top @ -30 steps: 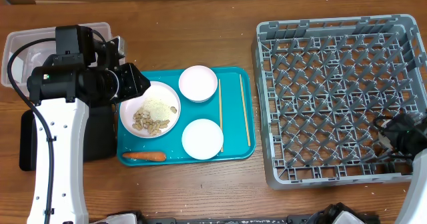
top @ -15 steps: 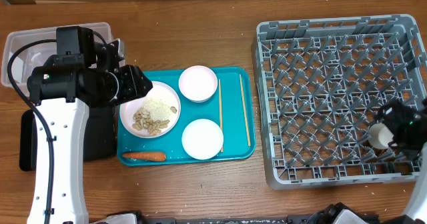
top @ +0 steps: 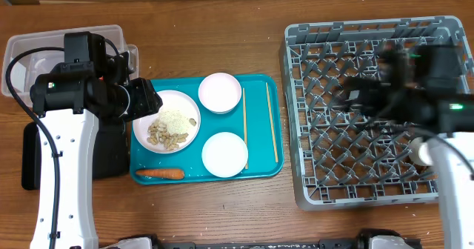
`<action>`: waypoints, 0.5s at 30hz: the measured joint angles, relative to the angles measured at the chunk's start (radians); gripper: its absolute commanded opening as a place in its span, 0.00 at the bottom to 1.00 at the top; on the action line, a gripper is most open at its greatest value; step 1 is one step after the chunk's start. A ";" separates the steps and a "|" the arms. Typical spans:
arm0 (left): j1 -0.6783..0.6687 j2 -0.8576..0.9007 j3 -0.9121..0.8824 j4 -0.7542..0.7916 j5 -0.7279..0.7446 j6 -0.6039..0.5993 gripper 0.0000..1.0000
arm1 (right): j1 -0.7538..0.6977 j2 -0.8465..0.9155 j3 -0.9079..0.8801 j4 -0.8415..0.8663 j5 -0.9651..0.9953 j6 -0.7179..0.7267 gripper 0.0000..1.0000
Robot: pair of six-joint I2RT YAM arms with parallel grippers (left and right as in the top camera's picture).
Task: Sort waste into correct bins and load items into the dishwasher
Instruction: 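Reach the right gripper to the tray and grasp the white bowl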
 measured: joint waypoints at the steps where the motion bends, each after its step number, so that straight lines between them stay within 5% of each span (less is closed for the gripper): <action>1: 0.000 0.000 0.000 0.000 -0.005 0.000 0.53 | 0.067 0.000 0.000 0.031 -0.014 -0.002 1.00; 10: 0.000 0.000 0.000 -0.004 -0.033 0.000 0.54 | 0.428 0.065 0.000 0.158 -0.013 0.026 0.99; 15: 0.000 0.000 0.000 -0.005 -0.037 0.000 0.54 | 0.555 0.240 0.000 0.158 0.022 0.071 0.84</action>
